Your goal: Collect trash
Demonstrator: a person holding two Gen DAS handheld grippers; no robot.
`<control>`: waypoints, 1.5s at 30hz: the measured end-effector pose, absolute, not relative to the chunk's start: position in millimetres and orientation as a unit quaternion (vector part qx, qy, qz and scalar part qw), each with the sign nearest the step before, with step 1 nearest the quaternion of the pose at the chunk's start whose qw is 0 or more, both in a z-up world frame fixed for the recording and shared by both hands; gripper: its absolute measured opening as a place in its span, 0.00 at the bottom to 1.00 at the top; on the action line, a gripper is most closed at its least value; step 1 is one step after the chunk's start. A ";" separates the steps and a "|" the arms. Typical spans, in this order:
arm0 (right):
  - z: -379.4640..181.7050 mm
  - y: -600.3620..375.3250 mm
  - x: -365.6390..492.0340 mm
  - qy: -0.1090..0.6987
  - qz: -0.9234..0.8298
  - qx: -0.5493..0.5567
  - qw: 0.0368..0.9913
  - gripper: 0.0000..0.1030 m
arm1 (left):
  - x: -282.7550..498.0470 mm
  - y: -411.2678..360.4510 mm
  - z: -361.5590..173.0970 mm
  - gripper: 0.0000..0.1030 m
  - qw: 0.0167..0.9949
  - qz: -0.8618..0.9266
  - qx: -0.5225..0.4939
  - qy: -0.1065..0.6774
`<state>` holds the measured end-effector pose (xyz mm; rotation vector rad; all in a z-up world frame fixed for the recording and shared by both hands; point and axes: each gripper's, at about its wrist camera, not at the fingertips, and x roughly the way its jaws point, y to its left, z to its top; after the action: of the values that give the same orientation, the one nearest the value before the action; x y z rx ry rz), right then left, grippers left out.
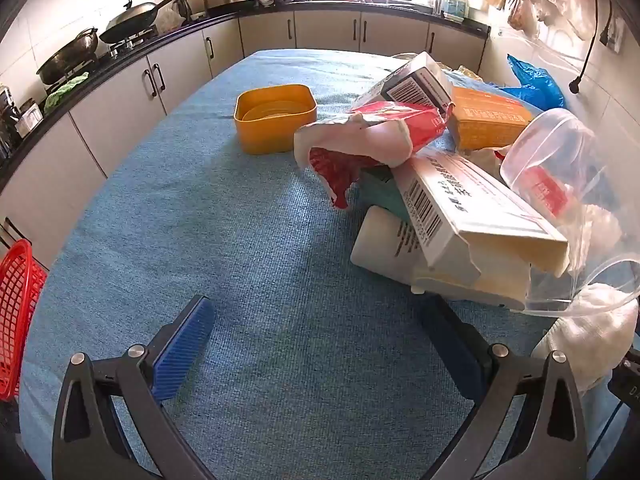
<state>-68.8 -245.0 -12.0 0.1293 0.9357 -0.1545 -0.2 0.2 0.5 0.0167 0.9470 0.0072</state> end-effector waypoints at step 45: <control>-4.9 -206.5 -188.9 0.484 -0.068 0.075 0.869 1.00 | -169.0 80.5 80.6 1.00 0.942 -0.021 -0.020 0.335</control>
<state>-188.9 -206.5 -4.9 0.1564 1.0118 -0.1425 -169.0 80.5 80.6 -0.0414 0.6824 -0.0427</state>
